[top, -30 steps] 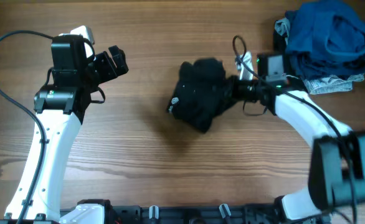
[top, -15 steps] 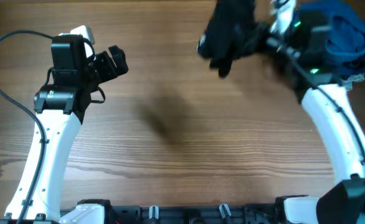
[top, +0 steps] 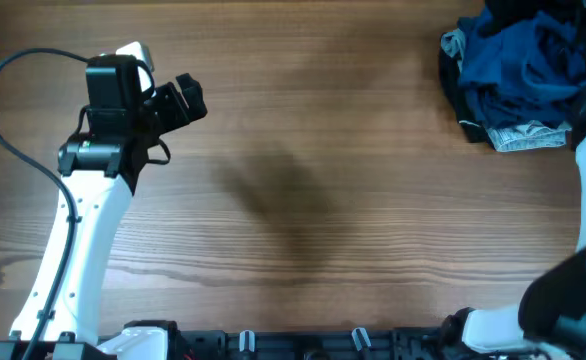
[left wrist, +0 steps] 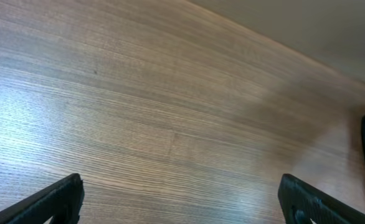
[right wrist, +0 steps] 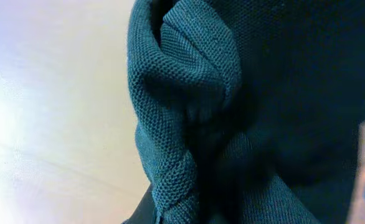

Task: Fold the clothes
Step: 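Carry the shirt to the top-right clothes pile and release it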

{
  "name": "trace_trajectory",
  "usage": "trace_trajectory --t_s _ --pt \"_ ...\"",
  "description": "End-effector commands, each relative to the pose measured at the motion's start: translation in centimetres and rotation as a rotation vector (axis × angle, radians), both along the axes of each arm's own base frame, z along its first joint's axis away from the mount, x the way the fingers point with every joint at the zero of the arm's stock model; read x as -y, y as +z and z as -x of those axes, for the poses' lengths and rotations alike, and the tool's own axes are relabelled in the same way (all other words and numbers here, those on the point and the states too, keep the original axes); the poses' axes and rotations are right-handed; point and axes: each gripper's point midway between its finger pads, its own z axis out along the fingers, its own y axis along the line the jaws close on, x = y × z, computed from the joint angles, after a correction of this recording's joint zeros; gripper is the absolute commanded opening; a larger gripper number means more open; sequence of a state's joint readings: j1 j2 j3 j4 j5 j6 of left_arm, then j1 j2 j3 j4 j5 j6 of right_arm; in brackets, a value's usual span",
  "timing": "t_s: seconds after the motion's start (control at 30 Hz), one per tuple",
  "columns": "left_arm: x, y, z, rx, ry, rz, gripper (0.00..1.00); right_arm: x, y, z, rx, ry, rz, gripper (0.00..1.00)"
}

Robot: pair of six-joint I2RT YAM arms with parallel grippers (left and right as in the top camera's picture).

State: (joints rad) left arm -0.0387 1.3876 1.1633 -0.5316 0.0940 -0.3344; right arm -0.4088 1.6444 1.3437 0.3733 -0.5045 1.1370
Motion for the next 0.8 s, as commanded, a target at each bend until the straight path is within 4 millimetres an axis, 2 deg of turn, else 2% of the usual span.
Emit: trace_trajectory --t_s 0.0,0.17,0.23,0.3,0.47,0.57,0.67,0.77 --pt "-0.3 -1.1 -0.4 -0.024 -0.003 -0.022 1.00 1.8 -1.8 -2.0 0.057 0.057 -0.033 0.04" --pt "-0.3 -2.8 -0.7 -0.069 -0.004 -0.023 1.00 3.6 -5.6 -4.7 0.192 0.083 -0.077 0.04" --pt "-0.3 -3.1 -0.7 -0.076 -0.004 -0.023 1.00 3.9 -8.7 -5.7 0.147 0.091 -0.117 0.04" --pt "-0.3 -3.1 -0.7 -0.076 -0.004 -0.023 1.00 3.2 -10.4 -5.9 0.113 0.144 -0.120 0.04" --pt "-0.3 -3.1 -0.7 -0.076 -0.004 -0.023 1.00 3.7 -11.1 -4.3 0.046 0.263 -0.233 0.04" --pt "-0.3 -3.1 -0.7 -0.075 -0.004 -0.023 1.00 5.8 -13.2 -2.3 -0.068 0.317 -0.319 0.04" --pt "-0.3 -3.1 -0.8 -0.075 -0.003 -0.023 1.00 8.8 -15.6 -0.7 -0.143 0.277 -0.322 0.04" --pt "-0.3 -2.9 -1.0 -0.064 0.002 -0.017 1.00 9.8 -17.6 0.0 -0.203 0.258 -0.319 0.04"
